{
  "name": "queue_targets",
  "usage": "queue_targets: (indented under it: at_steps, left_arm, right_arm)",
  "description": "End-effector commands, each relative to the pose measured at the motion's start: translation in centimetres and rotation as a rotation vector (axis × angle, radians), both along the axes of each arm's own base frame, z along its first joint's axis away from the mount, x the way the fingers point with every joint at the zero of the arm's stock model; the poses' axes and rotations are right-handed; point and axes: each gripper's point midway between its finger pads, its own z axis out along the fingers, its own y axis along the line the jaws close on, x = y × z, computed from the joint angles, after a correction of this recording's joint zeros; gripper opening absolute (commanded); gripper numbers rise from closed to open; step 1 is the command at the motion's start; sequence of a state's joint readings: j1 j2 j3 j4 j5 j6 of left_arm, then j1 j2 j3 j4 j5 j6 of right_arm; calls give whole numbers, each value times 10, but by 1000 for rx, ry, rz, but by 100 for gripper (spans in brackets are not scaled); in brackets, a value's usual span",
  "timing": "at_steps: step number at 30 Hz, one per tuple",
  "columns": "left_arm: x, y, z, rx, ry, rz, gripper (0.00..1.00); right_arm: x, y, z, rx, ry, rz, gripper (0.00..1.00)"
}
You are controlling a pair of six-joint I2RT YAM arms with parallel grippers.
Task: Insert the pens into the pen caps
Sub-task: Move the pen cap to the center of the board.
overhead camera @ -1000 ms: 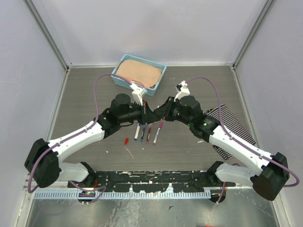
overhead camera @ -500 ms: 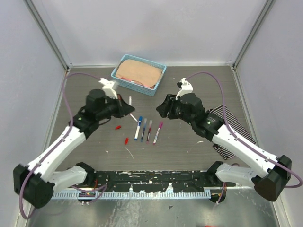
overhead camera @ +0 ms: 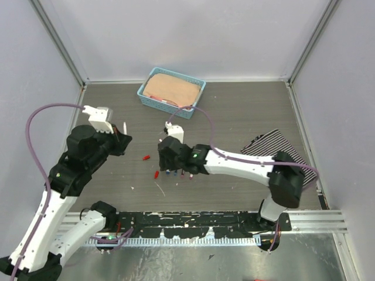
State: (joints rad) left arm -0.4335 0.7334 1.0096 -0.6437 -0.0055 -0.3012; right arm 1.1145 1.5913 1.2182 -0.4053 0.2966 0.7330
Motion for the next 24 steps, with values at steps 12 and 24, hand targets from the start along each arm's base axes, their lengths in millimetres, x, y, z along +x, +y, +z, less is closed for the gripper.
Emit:
queue_targets:
  at_steps: [12,24]
  left_arm:
    - [-34,43,-18,122,-32,109,0]
    - [-40,39,-15,118,-58,79,0]
  right_arm:
    - [4,53,-60,-165,122,-207,52]
    - [4,59,-92,-239,168,-226,47]
